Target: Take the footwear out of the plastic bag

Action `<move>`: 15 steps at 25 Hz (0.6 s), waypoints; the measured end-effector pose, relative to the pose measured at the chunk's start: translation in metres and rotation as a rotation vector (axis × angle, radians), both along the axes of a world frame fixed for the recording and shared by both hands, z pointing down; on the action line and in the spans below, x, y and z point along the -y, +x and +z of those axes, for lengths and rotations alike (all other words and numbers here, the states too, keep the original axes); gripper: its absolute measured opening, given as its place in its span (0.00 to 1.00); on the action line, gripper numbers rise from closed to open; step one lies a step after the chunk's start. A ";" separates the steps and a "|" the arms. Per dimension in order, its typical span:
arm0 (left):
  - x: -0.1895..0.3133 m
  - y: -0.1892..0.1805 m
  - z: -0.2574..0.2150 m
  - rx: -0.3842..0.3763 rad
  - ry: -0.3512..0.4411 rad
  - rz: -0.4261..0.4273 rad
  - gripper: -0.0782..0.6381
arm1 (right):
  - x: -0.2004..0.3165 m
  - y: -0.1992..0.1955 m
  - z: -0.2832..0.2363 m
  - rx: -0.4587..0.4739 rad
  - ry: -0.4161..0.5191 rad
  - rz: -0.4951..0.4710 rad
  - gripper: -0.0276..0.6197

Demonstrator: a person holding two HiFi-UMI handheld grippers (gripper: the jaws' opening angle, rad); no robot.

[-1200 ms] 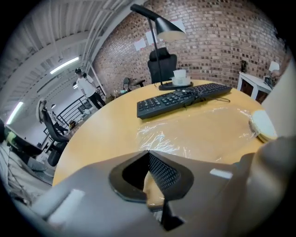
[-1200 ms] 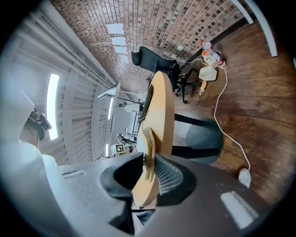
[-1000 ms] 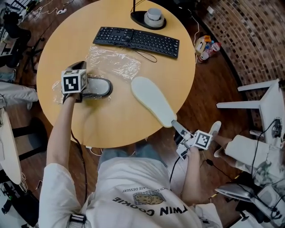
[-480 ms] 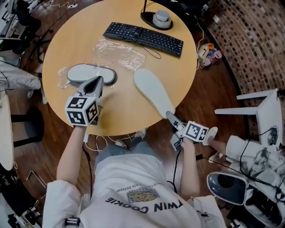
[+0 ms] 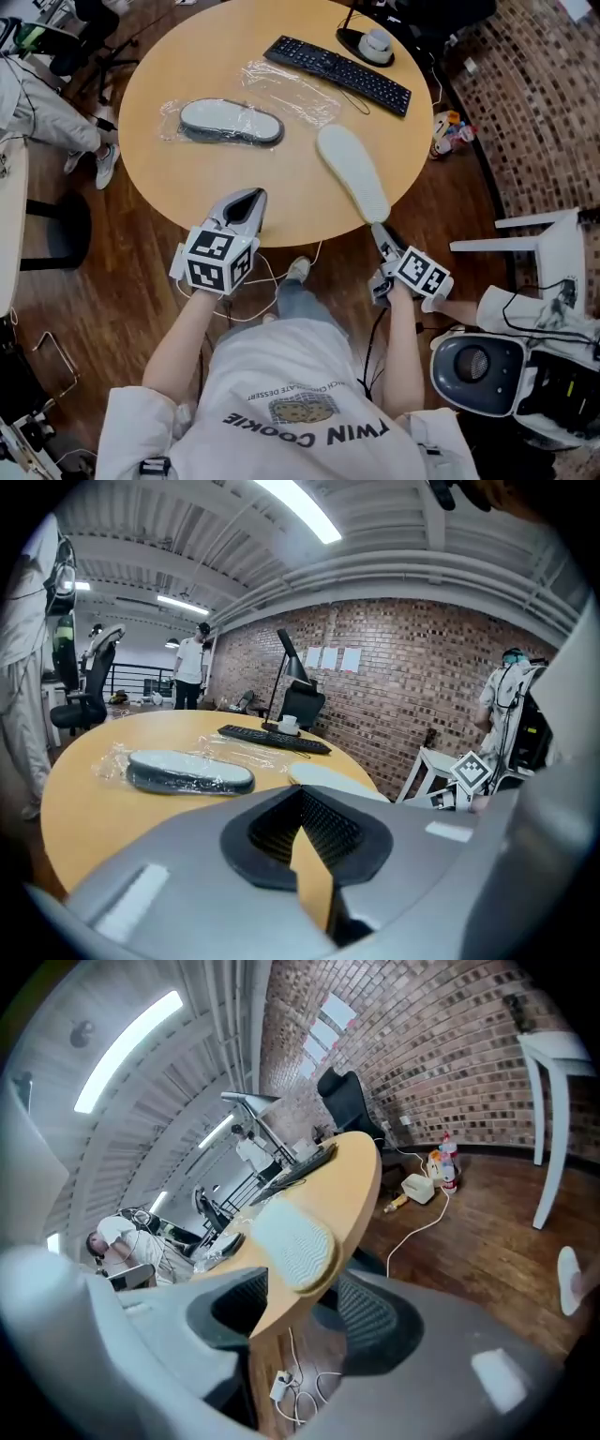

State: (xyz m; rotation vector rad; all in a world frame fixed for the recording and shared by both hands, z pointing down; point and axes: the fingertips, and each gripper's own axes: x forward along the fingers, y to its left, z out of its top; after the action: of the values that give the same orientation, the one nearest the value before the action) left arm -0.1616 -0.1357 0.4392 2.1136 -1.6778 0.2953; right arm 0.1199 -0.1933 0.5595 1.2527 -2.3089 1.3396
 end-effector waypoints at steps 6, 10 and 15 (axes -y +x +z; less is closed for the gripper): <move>-0.075 0.020 0.003 -0.076 -0.030 -0.031 0.12 | -0.061 -0.034 -0.049 -0.082 0.119 -0.063 0.39; -0.127 0.056 0.002 -0.201 -0.058 0.005 0.11 | -0.118 -0.060 -0.077 -0.087 0.126 -0.156 0.39; -0.174 0.097 0.004 -0.282 -0.058 0.032 0.10 | -0.186 -0.105 -0.102 -0.132 0.181 -0.327 0.37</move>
State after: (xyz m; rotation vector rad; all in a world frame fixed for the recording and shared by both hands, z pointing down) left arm -0.0641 0.0381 0.4434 2.0323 -1.4560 0.0504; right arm 0.0153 -0.0073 0.4575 0.9216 -2.4490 0.9311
